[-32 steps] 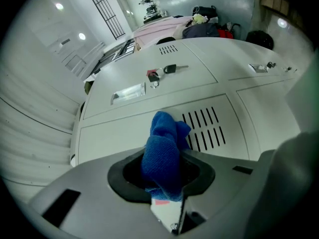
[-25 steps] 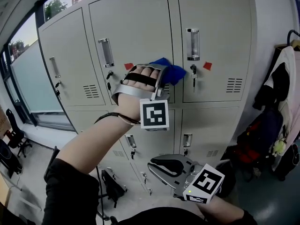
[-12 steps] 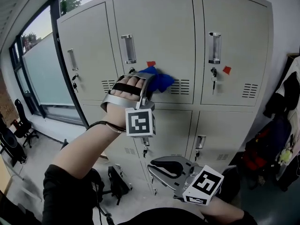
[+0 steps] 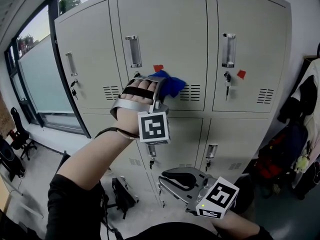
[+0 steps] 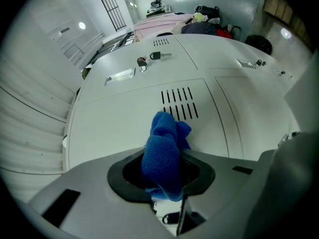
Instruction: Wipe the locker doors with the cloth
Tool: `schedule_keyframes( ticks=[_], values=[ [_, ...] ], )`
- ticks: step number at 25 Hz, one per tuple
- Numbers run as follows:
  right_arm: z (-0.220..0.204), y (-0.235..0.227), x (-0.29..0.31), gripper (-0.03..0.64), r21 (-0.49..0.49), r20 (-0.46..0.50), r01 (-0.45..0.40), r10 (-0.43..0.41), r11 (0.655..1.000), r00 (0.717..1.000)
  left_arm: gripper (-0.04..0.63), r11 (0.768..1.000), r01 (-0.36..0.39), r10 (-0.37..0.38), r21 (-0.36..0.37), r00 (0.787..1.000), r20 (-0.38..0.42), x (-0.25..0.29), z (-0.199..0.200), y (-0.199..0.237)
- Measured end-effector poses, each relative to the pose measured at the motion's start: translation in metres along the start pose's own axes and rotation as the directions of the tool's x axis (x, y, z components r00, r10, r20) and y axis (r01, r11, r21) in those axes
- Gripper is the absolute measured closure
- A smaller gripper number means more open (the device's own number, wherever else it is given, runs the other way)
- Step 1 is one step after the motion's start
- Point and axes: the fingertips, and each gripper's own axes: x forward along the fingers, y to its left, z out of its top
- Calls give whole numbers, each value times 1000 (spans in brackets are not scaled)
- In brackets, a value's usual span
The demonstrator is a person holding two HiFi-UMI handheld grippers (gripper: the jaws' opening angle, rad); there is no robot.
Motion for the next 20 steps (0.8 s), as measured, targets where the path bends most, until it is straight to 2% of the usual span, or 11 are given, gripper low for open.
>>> schedule_keyframes(
  ticks=[4,8,12,16,18,20],
  values=[
    [-1,-10,-18,565,8,3,48,-48,999,999,483,1000,-8,8,-2,998,60,6,45,9],
    [-2,-19,-35,565,13,6,85,-85,996,996,483,999,1,5,-40,991,136,8,89,11],
    [-5,-22,-43,565,22,1,93,-93,995,996,483,999,12,-4,-41,984,180,8,112,4],
    [-9,-19,-41,565,29,-8,71,-71,997,997,483,995,72,-57,-69,979,196,-2,104,-17],
    [-12,-18,-37,565,28,-16,53,-53,998,998,483,996,71,-62,-57,986,155,-8,83,-25],
    [-15,-17,-30,566,32,-26,28,-27,999,999,483,999,40,-37,-27,995,98,-12,56,-27]
  ],
)
